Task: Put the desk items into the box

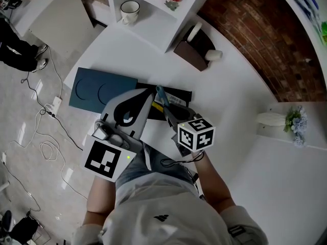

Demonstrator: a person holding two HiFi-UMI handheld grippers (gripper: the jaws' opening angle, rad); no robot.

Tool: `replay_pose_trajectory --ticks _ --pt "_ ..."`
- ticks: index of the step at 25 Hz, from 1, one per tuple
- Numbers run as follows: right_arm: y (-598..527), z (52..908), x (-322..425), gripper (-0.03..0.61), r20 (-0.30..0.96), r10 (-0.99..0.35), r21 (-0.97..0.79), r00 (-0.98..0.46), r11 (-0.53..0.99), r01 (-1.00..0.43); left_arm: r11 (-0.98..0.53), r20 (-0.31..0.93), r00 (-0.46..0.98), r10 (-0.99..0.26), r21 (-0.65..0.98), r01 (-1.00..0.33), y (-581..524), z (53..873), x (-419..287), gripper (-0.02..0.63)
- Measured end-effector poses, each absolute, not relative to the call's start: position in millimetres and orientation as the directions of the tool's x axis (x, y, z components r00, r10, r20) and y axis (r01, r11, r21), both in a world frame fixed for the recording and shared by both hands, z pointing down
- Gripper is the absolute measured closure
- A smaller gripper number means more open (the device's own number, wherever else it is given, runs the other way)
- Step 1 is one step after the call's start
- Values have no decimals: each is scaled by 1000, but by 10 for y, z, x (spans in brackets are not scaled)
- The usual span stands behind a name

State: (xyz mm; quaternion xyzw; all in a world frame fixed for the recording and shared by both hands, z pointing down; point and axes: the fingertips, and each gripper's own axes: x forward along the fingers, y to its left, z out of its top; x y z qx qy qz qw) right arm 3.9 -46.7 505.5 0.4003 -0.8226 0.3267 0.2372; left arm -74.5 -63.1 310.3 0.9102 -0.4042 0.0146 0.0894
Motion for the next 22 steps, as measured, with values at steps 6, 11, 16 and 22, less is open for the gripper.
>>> replay_pose_trajectory --ticks 6,11,16,22 --pt "-446 5221 19 500 711 -457 -312 -535 478 -822 -649 98 665 -740 153 -745 -640 3110 -807 601" --pt "-484 5251 28 500 725 -470 -281 -503 465 -839 -646 94 662 -744 154 -748 -648 3105 -838 600" --pt "-513 5242 75 499 722 -494 -271 -485 443 -854 -650 94 665 -741 151 -745 -666 3098 -838 601" --pt "-559 5130 119 499 688 -532 -291 -494 421 -859 -665 89 680 -728 151 -732 -700 3070 -784 601"
